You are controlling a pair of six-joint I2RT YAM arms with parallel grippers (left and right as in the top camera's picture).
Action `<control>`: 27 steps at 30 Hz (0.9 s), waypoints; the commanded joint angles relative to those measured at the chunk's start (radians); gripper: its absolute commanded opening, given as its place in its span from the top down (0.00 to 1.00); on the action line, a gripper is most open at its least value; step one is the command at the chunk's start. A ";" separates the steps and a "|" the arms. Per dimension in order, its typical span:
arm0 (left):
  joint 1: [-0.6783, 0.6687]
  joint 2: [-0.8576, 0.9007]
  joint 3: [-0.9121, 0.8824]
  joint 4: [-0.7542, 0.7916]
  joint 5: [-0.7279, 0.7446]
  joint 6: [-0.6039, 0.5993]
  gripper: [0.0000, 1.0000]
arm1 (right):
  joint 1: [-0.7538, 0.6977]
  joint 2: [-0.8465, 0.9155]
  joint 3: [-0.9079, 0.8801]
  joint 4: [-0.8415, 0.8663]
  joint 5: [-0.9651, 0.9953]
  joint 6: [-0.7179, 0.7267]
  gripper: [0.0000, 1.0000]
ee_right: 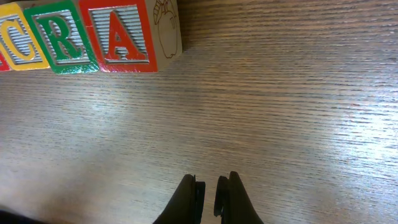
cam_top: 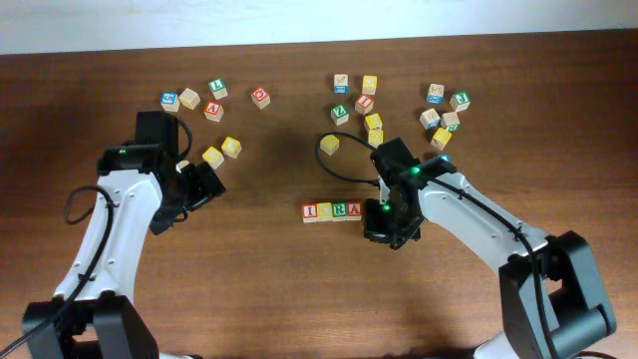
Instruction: Spell out ICRA
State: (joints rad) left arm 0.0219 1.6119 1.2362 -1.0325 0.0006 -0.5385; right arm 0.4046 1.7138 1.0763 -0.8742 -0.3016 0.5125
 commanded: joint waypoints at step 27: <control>-0.116 -0.021 0.008 0.009 0.036 0.018 0.01 | 0.010 -0.023 0.000 0.045 -0.002 -0.006 0.96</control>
State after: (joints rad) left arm -0.0914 1.6119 1.2362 -1.0256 0.0273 -0.5381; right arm 0.4049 1.7138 1.0763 -0.8330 -0.3016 0.5125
